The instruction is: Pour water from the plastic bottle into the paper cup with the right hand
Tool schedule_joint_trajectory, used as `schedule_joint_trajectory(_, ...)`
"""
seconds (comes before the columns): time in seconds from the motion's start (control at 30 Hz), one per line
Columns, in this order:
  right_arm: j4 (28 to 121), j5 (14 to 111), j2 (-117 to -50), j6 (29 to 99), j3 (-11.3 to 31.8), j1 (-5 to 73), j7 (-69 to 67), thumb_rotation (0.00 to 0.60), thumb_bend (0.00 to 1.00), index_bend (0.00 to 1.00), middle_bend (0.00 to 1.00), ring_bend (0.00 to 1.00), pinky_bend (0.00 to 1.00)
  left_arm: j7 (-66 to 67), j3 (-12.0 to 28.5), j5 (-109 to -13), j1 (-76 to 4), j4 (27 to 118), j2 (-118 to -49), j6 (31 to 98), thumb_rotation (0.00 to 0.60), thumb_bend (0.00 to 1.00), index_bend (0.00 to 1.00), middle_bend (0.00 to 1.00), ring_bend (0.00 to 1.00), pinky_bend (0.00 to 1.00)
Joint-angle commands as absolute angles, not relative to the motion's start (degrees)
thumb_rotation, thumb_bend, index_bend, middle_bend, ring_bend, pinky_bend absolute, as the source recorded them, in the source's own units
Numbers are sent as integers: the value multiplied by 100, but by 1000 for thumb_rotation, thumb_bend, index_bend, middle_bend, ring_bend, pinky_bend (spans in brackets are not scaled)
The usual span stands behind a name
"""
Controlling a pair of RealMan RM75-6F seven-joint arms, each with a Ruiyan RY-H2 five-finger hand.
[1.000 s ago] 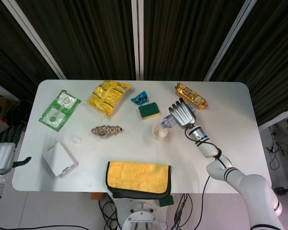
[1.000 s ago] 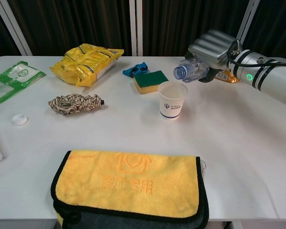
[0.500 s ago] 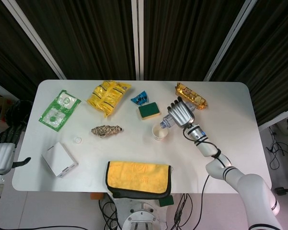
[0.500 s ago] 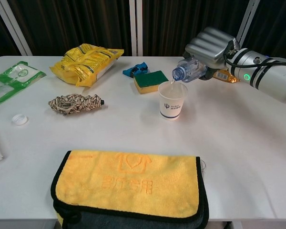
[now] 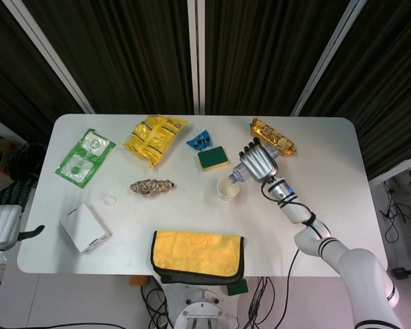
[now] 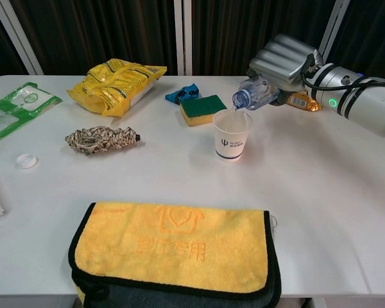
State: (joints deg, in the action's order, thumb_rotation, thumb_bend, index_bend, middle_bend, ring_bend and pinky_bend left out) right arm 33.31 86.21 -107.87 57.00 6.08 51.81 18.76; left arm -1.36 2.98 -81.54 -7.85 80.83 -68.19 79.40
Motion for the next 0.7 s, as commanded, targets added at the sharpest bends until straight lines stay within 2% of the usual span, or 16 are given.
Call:
schedule_joint_trajectory(0.03,3333,8618,-10773,5691,604,5178,1882,600,395,844,588,473,344,-133,296,-8158,-786,8080,-6820,7939,600,88,77,69,22,130)
schedule_joint_trajectory(0.7,3554,8525,-10653,5662,663,5152,1970,600,395,844,582,473,339,-145,296,-8174,-785,8067,-6827,7944,600,87,77,69,22,130)
